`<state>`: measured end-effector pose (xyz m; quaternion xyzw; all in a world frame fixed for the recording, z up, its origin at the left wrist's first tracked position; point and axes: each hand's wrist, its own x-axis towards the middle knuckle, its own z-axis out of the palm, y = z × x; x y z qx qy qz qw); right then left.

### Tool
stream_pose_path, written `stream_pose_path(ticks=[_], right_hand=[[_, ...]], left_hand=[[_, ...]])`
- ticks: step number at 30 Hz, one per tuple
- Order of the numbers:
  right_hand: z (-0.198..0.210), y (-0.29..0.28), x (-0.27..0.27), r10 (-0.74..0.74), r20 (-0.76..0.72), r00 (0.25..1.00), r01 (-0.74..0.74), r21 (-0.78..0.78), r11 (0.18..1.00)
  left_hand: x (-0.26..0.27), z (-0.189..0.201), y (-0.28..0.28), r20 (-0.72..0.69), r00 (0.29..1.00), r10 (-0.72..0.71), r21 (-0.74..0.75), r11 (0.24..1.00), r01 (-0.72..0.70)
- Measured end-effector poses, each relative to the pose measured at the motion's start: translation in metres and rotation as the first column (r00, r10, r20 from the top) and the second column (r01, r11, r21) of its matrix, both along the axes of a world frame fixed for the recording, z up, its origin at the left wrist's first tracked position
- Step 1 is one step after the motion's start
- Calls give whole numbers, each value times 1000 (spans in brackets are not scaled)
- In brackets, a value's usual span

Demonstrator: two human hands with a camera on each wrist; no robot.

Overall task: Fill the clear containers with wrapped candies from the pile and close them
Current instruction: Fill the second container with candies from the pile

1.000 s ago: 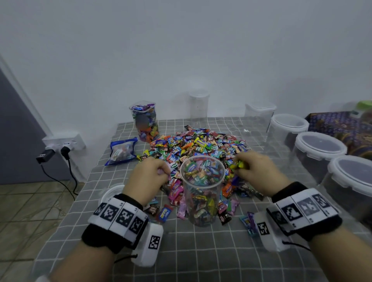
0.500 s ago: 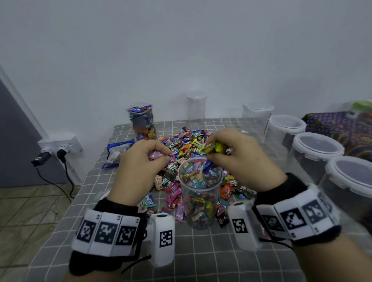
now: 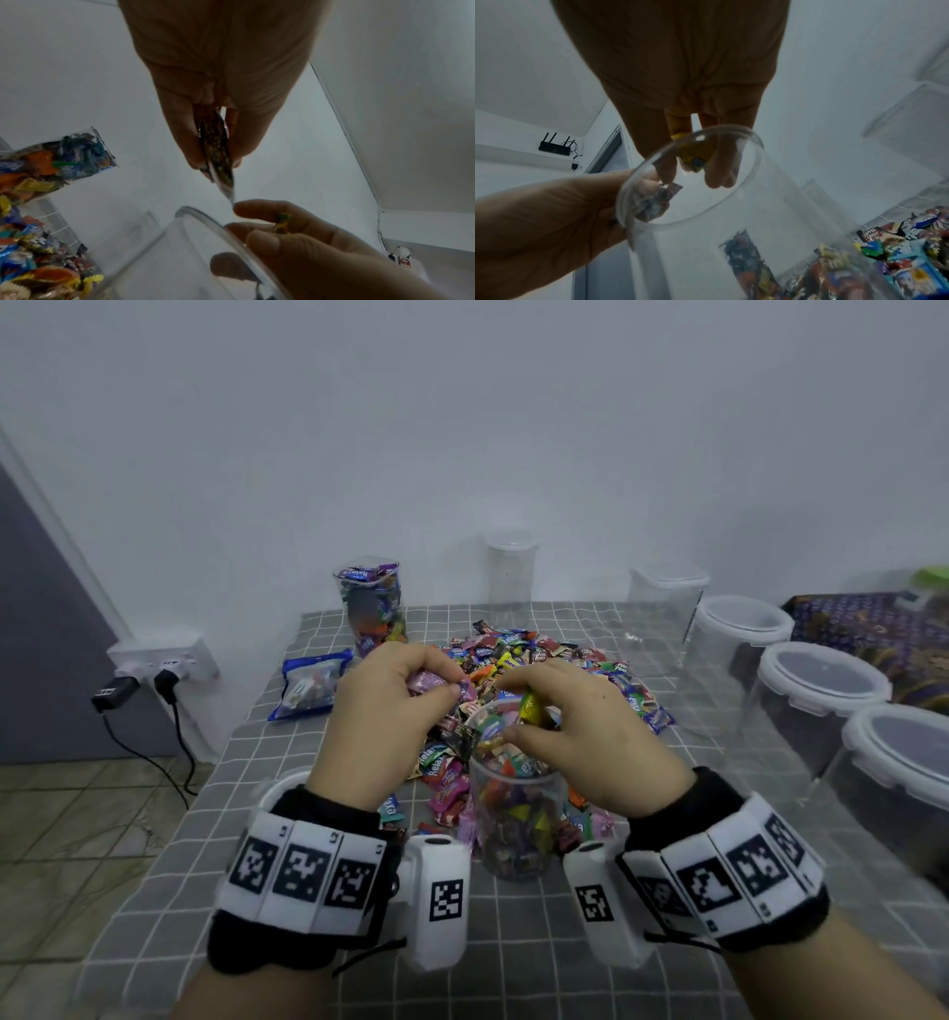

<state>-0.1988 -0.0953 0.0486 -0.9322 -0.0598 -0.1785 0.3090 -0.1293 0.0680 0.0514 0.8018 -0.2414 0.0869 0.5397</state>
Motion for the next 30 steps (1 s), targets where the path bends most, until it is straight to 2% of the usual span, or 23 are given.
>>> stream_pose_path(ticks=[4, 7, 9, 11, 13, 15, 20, 25, 28, 30], right_hand=[[-4, -1, -8, 30, 28, 999, -32, 68, 997], [-16, -4, -14, -17, 80, 997, 3, 164, 986], [-27, -5, -17, -41, -19, 999, 44, 274, 961], [-39, -4, -19, 1, -125, 992, 50, 405, 913], [-49, -3, -20, 72, -166, 983, 29, 538, 843], [-54, -2, -20, 86, -157, 984, 25, 598, 801], [-54, -3, -18, 54, -96, 994, 15, 604, 797], [-58, -4, -17, 49, -67, 997, 4, 630, 777], [-58, -4, -19, 45, -69, 997, 9, 632, 775], [-58, -5, -21, 49, -79, 996, 9, 601, 799]], left_hand=[[-2, 5, -4, 20, 1000, 17, 0, 1000, -17], [0, 5, -10, 35, 999, 7, -9, 1000, -7], [1, 4, -16, 30, 999, -25, 6, 1000, 25], [0, 3, -20, 41, 996, -82, 59, 995, 79], [-1, 1, -25, 68, 987, -144, 139, 981, 133], [-1, -3, -30, 96, 975, -201, 225, 958, 176], [-4, -7, -35, 138, 944, -300, 331, 912, 241], [-2, -9, -29, 132, 951, -280, 185, 950, 254], [-3, -10, -12, 125, 973, -192, 92, 979, 181], [-2, -15, 4, 70, 989, -129, 74, 990, 124]])
